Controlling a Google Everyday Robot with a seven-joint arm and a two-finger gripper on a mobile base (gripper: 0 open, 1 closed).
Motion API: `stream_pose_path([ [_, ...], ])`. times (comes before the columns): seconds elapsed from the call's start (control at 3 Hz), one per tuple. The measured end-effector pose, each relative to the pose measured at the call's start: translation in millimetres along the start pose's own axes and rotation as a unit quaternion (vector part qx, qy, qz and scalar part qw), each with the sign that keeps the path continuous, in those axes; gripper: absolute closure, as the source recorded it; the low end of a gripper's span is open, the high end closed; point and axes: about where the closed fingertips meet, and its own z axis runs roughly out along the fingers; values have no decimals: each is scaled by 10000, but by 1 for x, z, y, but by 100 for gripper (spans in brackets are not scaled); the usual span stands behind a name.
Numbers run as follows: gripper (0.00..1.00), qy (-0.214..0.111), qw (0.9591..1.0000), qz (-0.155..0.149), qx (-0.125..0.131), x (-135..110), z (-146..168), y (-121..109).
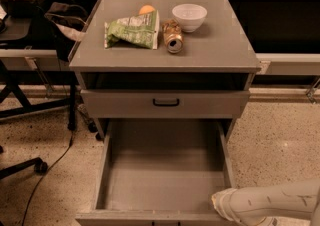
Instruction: Open middle drawer
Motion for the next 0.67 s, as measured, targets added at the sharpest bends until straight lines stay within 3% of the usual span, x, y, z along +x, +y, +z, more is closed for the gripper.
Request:
stream_pose_path([
  [0.33,6,-193,9998,9,11,-1,-26,-1],
  [0.67,0,-396,9992,-31,23,-21,-51,-1],
])
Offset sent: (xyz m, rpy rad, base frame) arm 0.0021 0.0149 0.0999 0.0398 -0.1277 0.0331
